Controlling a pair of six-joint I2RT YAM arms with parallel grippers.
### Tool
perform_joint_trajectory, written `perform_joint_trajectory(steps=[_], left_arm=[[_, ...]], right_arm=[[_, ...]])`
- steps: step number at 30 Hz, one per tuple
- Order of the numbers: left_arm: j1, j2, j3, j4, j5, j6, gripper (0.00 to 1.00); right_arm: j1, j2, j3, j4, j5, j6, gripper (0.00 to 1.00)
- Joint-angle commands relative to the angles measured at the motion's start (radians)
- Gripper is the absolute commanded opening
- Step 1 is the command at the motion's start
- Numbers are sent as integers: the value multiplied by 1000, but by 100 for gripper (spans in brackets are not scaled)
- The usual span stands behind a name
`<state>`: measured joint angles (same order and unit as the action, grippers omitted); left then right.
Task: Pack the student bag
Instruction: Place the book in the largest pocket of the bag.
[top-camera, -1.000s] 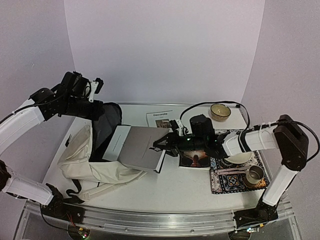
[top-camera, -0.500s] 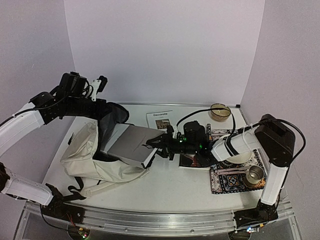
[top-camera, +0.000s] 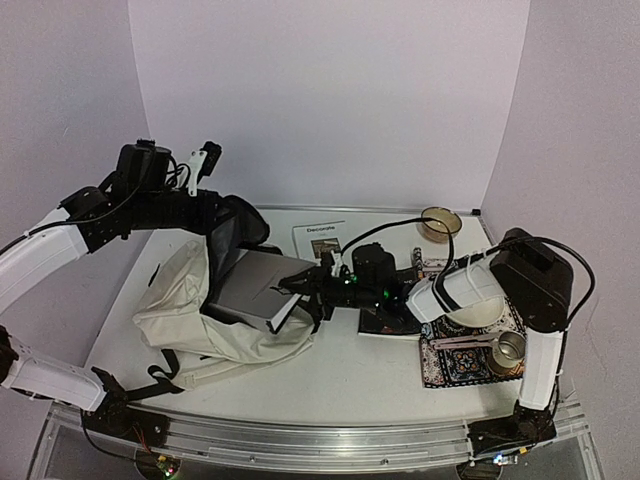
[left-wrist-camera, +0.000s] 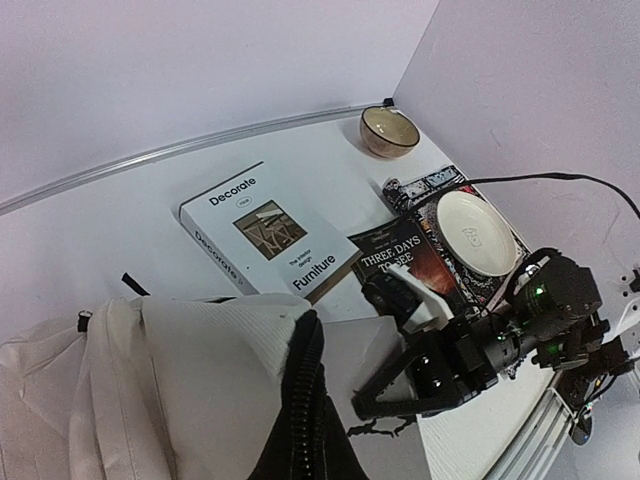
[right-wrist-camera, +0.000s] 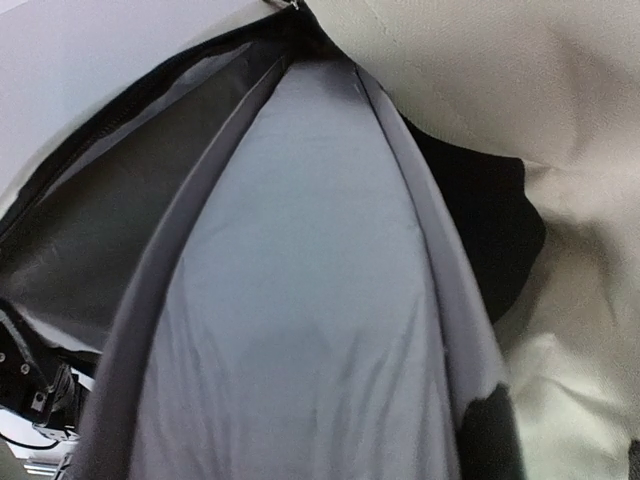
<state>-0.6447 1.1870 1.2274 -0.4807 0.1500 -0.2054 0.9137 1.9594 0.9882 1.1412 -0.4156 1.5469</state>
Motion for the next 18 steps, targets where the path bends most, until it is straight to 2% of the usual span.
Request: perform_joint_trajectory(steps=[1, 6, 12, 18], left_arm=[[-16, -32, 41, 179, -7, 29, 0], [-40, -11, 36, 198, 90, -24, 0], [-164, 11, 8, 243, 59, -63, 0], [-197, 5, -32, 286, 118, -113, 0]], right_arm=[[36, 20, 66, 98, -18, 2, 27], [45, 33, 86, 98, 20, -29, 27], [45, 67, 136, 84, 85, -73, 28], [53, 113, 162, 45, 144, -111, 30]])
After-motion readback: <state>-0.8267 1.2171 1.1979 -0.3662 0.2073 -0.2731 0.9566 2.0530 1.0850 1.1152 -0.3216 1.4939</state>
